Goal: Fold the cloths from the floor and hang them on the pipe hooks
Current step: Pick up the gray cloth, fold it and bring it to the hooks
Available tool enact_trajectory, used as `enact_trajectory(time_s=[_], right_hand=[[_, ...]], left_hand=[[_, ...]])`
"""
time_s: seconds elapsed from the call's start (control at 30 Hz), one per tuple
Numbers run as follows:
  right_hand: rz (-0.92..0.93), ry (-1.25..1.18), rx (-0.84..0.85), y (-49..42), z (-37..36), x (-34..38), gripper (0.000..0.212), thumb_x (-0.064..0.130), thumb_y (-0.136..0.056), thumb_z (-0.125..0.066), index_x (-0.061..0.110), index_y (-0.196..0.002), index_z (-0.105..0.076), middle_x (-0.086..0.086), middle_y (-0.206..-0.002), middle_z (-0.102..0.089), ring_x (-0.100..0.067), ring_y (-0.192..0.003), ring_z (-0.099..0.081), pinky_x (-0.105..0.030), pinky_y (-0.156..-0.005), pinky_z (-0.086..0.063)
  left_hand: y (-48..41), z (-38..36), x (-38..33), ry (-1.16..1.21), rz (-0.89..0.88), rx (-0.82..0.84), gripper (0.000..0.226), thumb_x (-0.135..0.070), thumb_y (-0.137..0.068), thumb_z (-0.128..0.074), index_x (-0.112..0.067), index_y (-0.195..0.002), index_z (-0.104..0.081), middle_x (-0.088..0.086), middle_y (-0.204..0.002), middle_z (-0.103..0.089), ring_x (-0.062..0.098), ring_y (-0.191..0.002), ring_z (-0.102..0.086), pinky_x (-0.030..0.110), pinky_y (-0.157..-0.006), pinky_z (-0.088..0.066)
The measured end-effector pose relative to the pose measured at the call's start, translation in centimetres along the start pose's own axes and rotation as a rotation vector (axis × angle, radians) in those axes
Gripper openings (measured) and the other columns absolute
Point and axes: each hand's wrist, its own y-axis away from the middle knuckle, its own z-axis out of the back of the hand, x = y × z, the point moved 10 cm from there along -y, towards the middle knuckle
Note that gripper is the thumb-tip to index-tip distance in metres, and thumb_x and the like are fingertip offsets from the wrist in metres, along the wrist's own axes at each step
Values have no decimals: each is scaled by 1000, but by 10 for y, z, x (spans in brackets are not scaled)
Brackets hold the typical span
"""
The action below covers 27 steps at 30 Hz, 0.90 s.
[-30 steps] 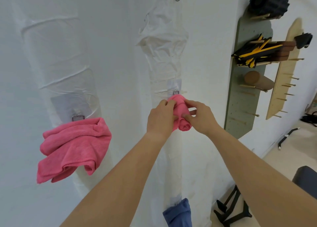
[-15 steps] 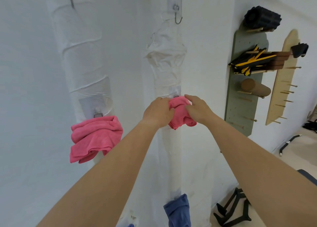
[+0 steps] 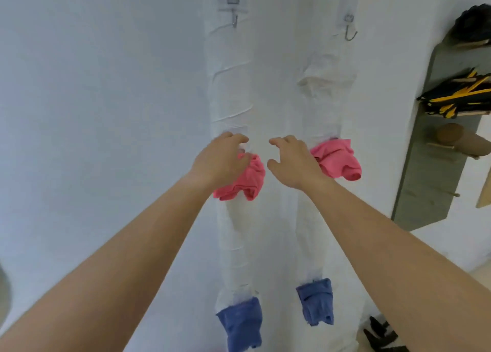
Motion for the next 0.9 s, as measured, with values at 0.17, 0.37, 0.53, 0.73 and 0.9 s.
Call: enact_trajectory(time_s=[0.17, 0.37, 0.53, 0.73, 0.9], right_hand=[[172, 26, 23, 43, -58, 137, 57, 32, -88, -55, 21, -143, -45, -7, -140, -47, -29, -130, -43, -43, -105, -38], [386, -6, 238, 137, -160, 322, 63, 39, -93, -50, 18, -149, -34, -7, -147, -39, -29, -133, -38, -45, -102, -42], [647, 131, 441, 263, -257, 466, 62, 45, -90, -52, 14, -143, -39, -12, -139, -45, -33, -123, -45, -46, -94, -45], [886, 99, 643, 417, -335, 589, 66, 47, -87, -56, 16, -142, -38, -12, -144, -42, -34, -131, -40, -48, -97, -41], [1068, 74, 779, 524, -387, 650, 62, 48, -89, -54, 16, -140, -39, -11, -137, -45, -34, -127, -42, -48, -95, -42]], left_hand=[[122, 62, 119, -132, 192, 0, 48, -38, -97, -55, -22, -142, -50, 2, -142, -50, 22, -127, -51, 39, -103, -45], [322, 124, 264, -277, 503, 87, 56, -38, -97, -52, -18, -148, -42, 6, -147, -45, 27, -130, -50, 45, -104, -46], [511, 161, 349, -346, 762, 229, 58, -42, -92, -55, -14, -142, -44, 12, -139, -50, 34, -124, -52, 48, -97, -49], [711, 171, 388, -305, 1042, 392, 63, -46, -92, -57, -12, -142, -41, 14, -145, -45, 36, -130, -47, 49, -101, -45], [859, 175, 390, -280, 1302, 425, 63, -44, -90, -55, -15, -143, -40, 12, -144, -45, 35, -128, -47, 48, -97, -47]])
